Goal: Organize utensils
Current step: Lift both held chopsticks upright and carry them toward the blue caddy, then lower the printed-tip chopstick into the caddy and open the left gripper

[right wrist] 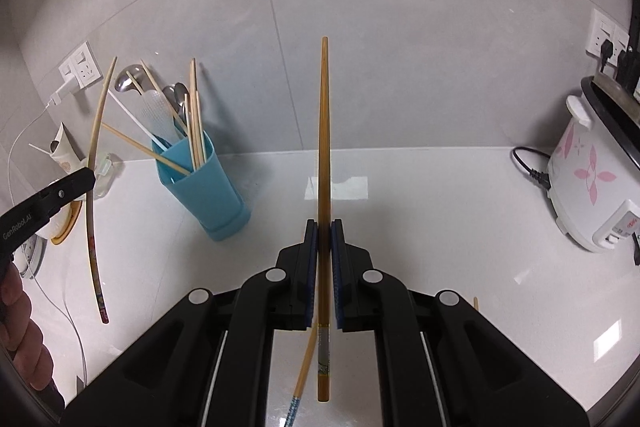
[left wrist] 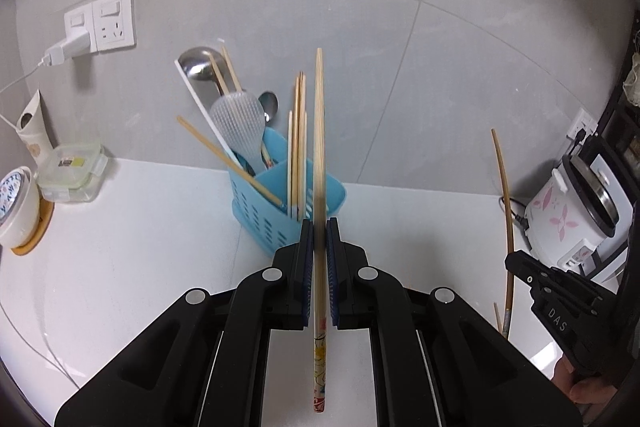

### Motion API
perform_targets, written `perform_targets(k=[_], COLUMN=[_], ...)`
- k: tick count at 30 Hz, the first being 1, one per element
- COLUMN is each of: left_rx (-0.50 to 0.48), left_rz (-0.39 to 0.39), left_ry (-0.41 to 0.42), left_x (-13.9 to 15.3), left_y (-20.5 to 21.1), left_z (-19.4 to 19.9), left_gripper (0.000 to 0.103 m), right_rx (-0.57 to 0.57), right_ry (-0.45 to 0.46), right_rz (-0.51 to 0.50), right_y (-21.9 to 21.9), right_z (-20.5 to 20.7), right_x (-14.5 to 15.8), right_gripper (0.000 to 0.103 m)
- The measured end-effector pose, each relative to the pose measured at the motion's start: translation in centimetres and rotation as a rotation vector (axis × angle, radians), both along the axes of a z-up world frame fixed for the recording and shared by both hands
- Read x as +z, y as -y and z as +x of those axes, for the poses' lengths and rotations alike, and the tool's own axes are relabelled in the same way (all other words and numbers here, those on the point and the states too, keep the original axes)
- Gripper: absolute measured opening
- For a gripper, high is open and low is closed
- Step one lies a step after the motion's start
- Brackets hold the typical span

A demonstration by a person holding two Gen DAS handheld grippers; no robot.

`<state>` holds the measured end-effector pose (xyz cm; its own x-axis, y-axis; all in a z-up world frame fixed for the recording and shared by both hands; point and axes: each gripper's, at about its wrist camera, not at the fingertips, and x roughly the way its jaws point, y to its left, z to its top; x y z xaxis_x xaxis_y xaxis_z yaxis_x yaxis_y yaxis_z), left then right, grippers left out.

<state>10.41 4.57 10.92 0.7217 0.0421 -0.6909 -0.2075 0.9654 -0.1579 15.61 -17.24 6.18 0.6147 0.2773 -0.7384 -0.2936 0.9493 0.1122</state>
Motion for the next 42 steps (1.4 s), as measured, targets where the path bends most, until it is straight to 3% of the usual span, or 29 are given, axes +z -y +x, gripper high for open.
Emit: perform_targets(k=[9, 22, 31, 42], left_rx=[-0.011, -0.004, -0.010, -0.010], left_rz=[0.015, 0.024, 0.022, 0.042], left_ry=[0.111, 0.266, 0.321, 0.275], left_x=[2.8, 4.7, 2.9, -1.2], left_y=[-1.5, -3.0, -3.6, -3.8], left_z=[1.9, 5.6, 8.6, 11.9], left_gripper=[0.006, 0.006, 0.006, 0.006], right_rx=[0.011, 0.027, 0.026, 0.025], right_ry=[0.049, 0.071, 0.047, 0.001], right_rz=[0.016, 0.016, 0.009, 0.005], right_y=[-2.0, -4.0, -4.6, -5.5], right_z=[1.5, 4.5, 6.5, 8.6], right_x=[1.9, 2.7, 1.6, -0.4], right_gripper=[0.006, 0.006, 0.006, 0.006])
